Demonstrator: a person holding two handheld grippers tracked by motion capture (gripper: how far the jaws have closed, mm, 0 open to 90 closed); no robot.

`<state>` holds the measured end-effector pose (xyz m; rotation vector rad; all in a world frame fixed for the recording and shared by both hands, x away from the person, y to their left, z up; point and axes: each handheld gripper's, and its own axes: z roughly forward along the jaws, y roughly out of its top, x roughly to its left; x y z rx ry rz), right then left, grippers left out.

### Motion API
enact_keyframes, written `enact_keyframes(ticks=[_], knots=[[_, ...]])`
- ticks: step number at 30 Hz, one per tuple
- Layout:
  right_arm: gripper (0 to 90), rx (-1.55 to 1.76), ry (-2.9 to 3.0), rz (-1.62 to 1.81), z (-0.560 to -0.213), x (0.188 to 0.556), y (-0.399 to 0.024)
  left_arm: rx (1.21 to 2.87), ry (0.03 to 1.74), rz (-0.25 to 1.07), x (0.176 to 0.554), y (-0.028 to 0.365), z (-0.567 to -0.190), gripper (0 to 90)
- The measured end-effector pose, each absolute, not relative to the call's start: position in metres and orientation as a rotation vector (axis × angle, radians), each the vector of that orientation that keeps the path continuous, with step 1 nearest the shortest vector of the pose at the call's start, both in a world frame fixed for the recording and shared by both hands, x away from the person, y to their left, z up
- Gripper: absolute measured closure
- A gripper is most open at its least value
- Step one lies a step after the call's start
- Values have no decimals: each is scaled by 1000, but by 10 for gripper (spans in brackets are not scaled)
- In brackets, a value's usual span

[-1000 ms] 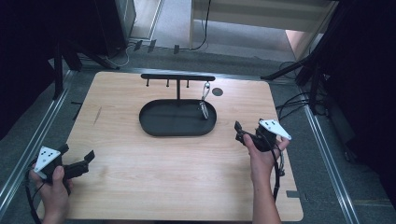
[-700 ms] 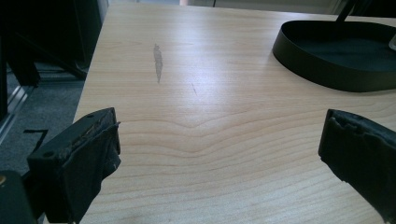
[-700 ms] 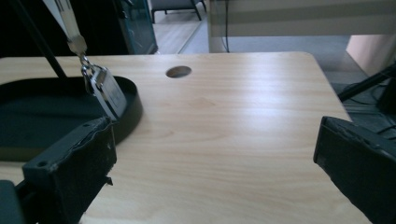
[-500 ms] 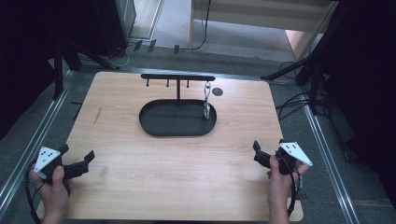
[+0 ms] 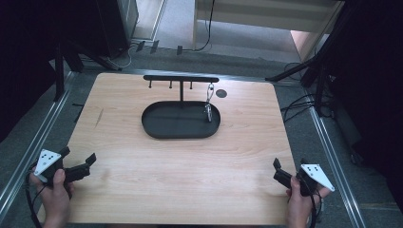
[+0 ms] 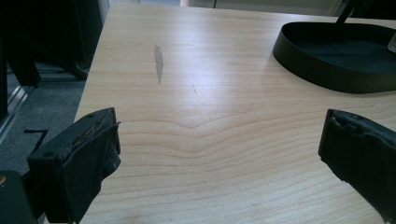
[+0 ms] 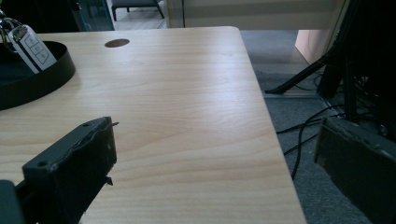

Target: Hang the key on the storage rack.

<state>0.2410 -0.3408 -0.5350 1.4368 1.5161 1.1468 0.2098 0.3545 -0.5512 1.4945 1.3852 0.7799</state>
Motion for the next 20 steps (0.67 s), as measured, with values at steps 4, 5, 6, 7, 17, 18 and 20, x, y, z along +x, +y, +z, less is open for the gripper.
enact_keyframes(ticks=[4,5,6,7,17,18,20], knots=[[0,1427,1512,1135,-539,231,-349,1493,1384,782,210,354,-551,0],[0,1424,1512,1132,-539,228,-352,1492,1384,782,210,354,-551,0],[0,1425,1508,1129,-540,226,-354,1492,1385,781,210,355,-551,0],[0,1430,1501,1128,-540,223,-357,1492,1385,782,210,354,-551,0],[0,1451,1458,1137,-545,204,-372,1497,1382,791,209,354,-551,0],[0,1453,1456,1136,-545,204,-373,1498,1383,789,209,353,-551,0],[0,1456,1461,1141,-545,202,-374,1501,1383,789,209,353,-551,0]])
